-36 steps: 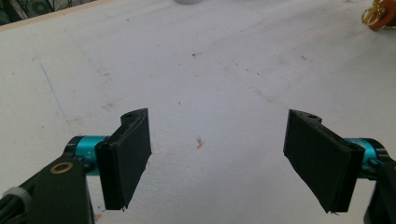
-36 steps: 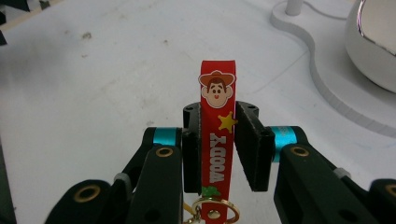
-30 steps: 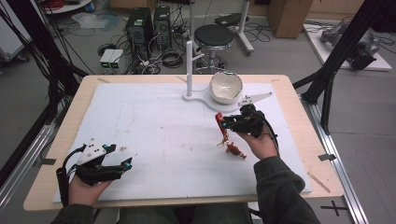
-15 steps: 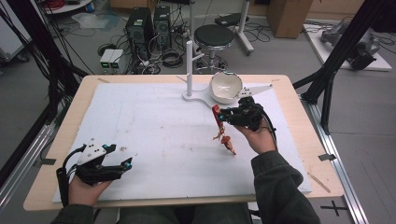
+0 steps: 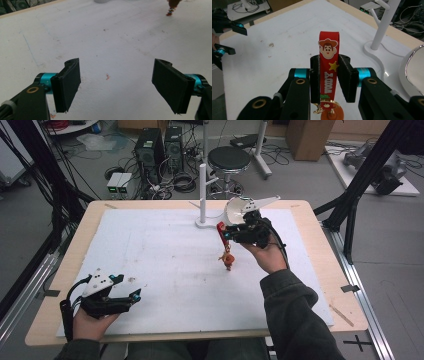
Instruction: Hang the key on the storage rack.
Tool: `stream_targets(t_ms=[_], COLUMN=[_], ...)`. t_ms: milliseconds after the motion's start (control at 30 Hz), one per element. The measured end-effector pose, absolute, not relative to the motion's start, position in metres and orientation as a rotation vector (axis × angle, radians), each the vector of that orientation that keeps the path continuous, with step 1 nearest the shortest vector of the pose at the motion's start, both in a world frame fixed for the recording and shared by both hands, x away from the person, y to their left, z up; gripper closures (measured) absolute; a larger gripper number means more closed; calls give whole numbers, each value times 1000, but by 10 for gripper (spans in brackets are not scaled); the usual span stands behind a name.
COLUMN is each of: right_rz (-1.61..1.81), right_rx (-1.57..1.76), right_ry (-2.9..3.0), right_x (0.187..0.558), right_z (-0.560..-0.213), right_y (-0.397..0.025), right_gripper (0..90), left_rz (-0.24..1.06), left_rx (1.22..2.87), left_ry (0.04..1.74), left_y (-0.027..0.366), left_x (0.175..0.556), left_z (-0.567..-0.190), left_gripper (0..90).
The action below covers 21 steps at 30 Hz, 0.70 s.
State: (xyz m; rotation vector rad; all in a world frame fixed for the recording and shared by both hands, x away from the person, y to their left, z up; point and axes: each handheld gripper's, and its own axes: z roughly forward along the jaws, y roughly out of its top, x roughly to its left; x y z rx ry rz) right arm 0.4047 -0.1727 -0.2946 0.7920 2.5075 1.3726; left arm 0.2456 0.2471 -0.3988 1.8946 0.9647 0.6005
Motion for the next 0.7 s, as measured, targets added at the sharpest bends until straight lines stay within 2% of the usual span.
stream_targets(t_ms=[700], right_rz=[1389], right_rx=[782], right_ry=[2477], right_x=[450], right_z=[-275], right_y=[-130], right_gripper=[732], left_rz=[604], left_rx=[1885], left_ry=[964], left_y=[248], left_x=[245], left_z=[-398], left_gripper=[233])
